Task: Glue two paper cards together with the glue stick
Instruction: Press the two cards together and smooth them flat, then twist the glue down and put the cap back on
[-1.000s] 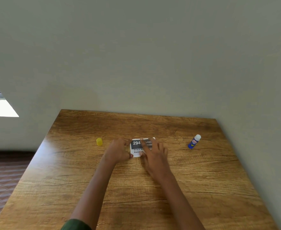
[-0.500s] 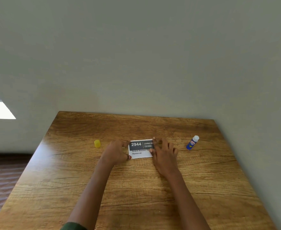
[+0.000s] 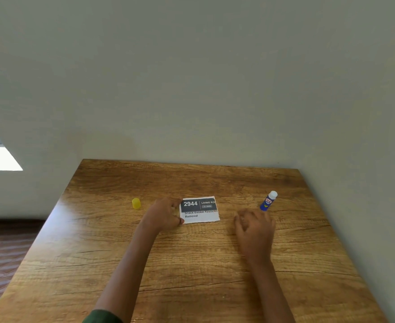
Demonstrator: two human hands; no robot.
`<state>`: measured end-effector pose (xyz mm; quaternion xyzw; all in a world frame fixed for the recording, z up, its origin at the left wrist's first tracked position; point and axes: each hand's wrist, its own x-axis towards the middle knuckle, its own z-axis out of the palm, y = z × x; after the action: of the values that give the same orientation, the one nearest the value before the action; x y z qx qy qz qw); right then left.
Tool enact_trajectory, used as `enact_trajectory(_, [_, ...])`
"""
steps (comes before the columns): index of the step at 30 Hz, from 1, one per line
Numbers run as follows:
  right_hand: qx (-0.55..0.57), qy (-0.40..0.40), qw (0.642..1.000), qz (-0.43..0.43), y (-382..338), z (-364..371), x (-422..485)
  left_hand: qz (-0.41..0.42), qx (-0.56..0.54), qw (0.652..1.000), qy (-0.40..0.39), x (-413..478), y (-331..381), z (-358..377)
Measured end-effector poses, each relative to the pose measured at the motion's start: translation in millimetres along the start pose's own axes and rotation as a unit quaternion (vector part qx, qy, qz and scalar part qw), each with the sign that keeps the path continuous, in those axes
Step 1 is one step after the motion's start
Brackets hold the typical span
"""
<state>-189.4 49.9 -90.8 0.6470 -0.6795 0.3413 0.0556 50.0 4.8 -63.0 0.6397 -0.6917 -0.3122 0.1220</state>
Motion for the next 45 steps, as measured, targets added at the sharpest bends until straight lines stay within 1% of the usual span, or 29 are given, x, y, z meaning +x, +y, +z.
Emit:
enact_trajectory(2, [0.059,0.082,0.99,0.1,4.4,-6.3,6.4,-0.003,-0.013,1.0,-0.005,2.0,-0.3,-1.5])
enact_trajectory(4, [0.129,0.121,0.962,0.208,11.0,-10.3,14.8,-0.005,-0.038,0.999,0.001,4.1,-0.1,-0.7])
enact_trajectory(6, [0.175,0.115,0.934,0.289,21.6,-8.5,23.7,-0.006,-0.066,0.997,0.028,5.3,1.2,1.4])
enact_trajectory(7, [0.188,0.098,0.926,0.312,25.7,-7.1,27.5,-0.009,-0.076,0.996,0.048,5.6,2.2,2.9])
enact_trajectory(9, [0.191,0.065,0.922,0.33,31.7,-4.1,33.4,-0.015,-0.08,0.993,0.087,5.5,5.6,5.0])
enact_trajectory(12, [0.188,0.039,0.924,0.331,36.9,-3.6,40.8,-0.023,-0.102,0.987,0.126,4.9,9.8,8.8])
enact_trajectory(15, [0.18,0.012,0.929,0.322,38.2,-5.6,45.2,-0.022,-0.123,0.981,0.149,5.9,9.9,11.7])
enact_trajectory(18, [0.155,0.0,0.937,0.314,37.1,-4.7,46.8,-0.016,-0.145,0.974,0.171,5.6,11.8,11.2])
enact_trajectory(21, [0.154,-0.02,0.952,0.264,27.6,-5.2,48.4,0.039,-0.172,0.967,0.184,2.4,19.9,9.5])
enact_trajectory(24, [0.197,-0.077,0.957,0.199,3.1,-5.7,48.7,0.068,-0.236,0.954,0.17,-2.3,33.0,9.9])
enact_trajectory(27, [0.281,-0.159,0.93,0.174,-26.0,0.8,44.9,0.073,-0.303,0.938,0.152,-6.9,49.0,12.6])
enact_trajectory(29, [0.33,-0.195,0.91,0.157,-44.5,3.9,42.1,0.075,-0.342,0.927,0.136,-8.3,55.8,15.4])
enact_trajectory(32, [0.332,-0.23,0.909,0.102,-67.0,6.0,38.4,0.074,-0.382,0.913,0.123,-8.1,57.1,17.6])
enact_trajectory(35, [0.337,-0.263,0.901,0.075,-80.0,9.3,35.2,0.069,-0.424,0.89,0.157,-10.8,54.2,14.4])
enact_trajectory(37, [0.346,-0.277,0.894,0.069,-85.3,9.8,35.3,0.058,-0.458,0.873,0.161,-12.6,51.0,10.9])
enact_trajectory(40, [0.368,-0.292,0.88,0.068,-90.1,8.5,38.9,0.065,-0.478,0.863,0.147,-14.6,45.3,4.9])
enact_trajectory(45, [0.408,-0.298,0.858,0.09,-91.2,8.5,42.2,0.096,-0.517,0.847,0.079,-17.6,40.3,-7.3])
